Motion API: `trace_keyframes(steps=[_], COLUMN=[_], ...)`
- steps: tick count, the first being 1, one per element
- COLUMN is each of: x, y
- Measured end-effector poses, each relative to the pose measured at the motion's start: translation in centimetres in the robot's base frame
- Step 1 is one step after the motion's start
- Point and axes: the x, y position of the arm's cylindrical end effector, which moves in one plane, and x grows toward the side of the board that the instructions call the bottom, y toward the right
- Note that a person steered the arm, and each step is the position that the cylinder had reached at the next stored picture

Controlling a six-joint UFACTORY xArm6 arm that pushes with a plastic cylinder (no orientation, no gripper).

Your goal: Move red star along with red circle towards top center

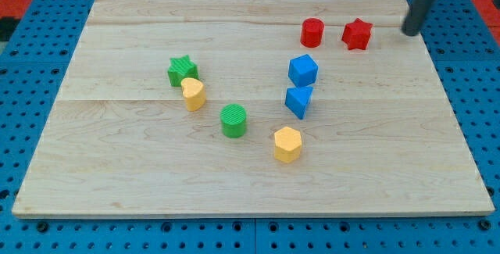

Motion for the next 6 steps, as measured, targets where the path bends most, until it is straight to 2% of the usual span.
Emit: trace_keyframes(steps=[1, 2, 3, 4, 6], x=[-0.3, 2.9, 4.3, 3.8, 3.9], y=[-7.7, -7.1, -5.1, -10.7, -12.8])
